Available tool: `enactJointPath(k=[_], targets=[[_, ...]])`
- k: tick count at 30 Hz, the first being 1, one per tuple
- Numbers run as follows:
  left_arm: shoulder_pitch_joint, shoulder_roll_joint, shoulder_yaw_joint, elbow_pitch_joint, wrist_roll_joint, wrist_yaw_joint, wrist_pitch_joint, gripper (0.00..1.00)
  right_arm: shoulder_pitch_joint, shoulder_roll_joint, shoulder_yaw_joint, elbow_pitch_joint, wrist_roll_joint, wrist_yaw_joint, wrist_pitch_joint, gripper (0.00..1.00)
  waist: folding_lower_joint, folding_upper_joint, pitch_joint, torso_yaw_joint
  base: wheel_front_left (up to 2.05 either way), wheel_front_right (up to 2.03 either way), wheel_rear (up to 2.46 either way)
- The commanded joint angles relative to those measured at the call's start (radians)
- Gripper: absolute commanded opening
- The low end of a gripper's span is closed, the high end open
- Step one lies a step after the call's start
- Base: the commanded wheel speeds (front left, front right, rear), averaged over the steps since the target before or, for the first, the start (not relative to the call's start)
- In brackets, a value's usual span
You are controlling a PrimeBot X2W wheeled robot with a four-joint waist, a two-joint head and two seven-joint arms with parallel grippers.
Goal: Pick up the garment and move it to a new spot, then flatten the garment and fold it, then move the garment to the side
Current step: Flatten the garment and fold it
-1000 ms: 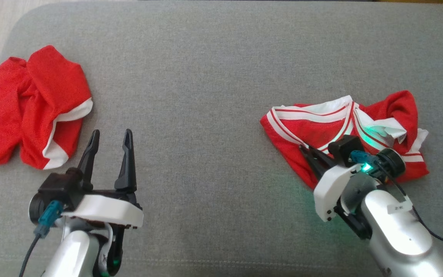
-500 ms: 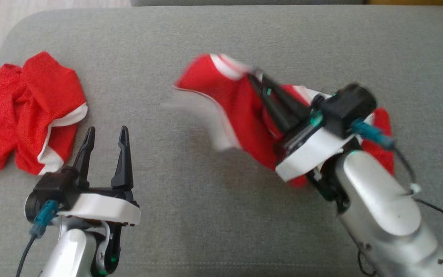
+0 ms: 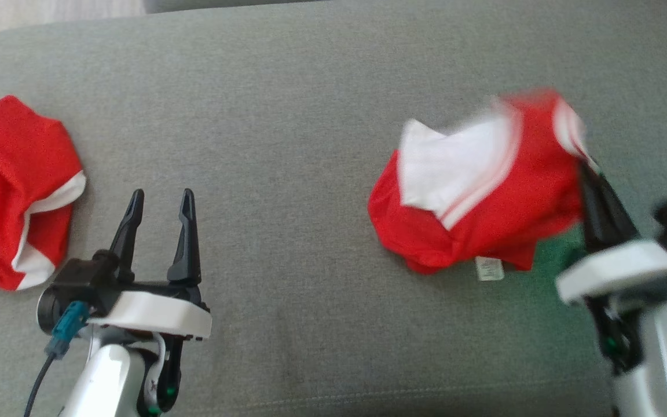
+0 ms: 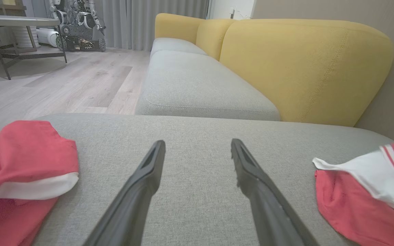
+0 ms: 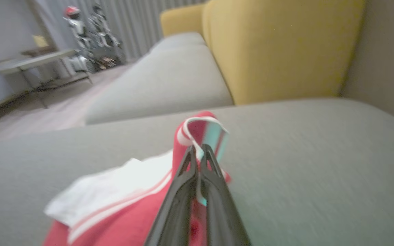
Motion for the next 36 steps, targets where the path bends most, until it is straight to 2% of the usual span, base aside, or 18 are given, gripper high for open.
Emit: enactJointPath(k=[1,3,8,9,10,11,20,27,36], targets=[[-0.041,0.012,0.039,-0.031,0.009,-0.003,-0.012,1.0,0.002,0.012,-0.036,-0.015,-0.016,-0.001,0.01,0.0,0.0,0.0,0.008,-0.01,0.0,0.0,0.0],[-0.043,0.013,0.041,-0.032,0.011,-0.003,-0.012,1.0,0.031,0.021,-0.097,0.009,-0.02,-0.001,0.01,0.0,0.0,0.0,0.012,-0.018,0.0,0.0,0.0],[-0.045,0.013,0.043,-0.03,0.013,-0.007,-0.012,1.0,0.055,0.031,-0.158,0.078,-0.037,-0.001,0.021,0.0,0.0,0.0,0.016,-0.023,0.0,0.0,0.0],[-0.045,0.012,0.044,-0.029,0.013,-0.007,-0.012,1.0,0.054,0.033,-0.161,0.09,-0.04,-0.001,0.018,0.22,0.0,0.0,0.015,-0.023,0.0,0.0,0.0],[-0.045,0.012,0.045,-0.028,0.012,-0.007,-0.012,1.0,0.052,0.034,-0.163,0.098,-0.042,-0.001,0.012,0.91,0.0,0.0,0.013,-0.023,0.0,0.0,0.0],[-0.044,0.01,0.049,-0.028,0.012,-0.006,-0.012,1.0,0.049,0.036,-0.161,0.102,-0.043,-0.001,0.004,1.0,0.0,0.0,0.011,-0.023,0.0,0.0,0.0],[-0.007,-0.002,0.076,-0.032,0.032,0.012,-0.012,1.0,0.053,0.029,-0.111,-0.02,-0.082,-0.001,-0.069,1.0,0.0,0.0,-0.034,-0.005,0.0,0.0,0.0],[0.057,-0.003,0.107,-0.035,0.04,0.019,-0.012,1.0,0.099,0.015,-0.021,-0.142,-0.107,-0.001,-0.038,1.0,0.0,0.0,-0.082,-0.009,0.0,0.0,0.0],[0.143,0.002,0.115,-0.024,0.041,0.016,-0.012,1.0,0.187,0.031,0.032,-0.18,-0.103,-0.001,-0.007,1.0,0.0,0.0,-0.145,-0.02,0.0,0.0,0.0]])
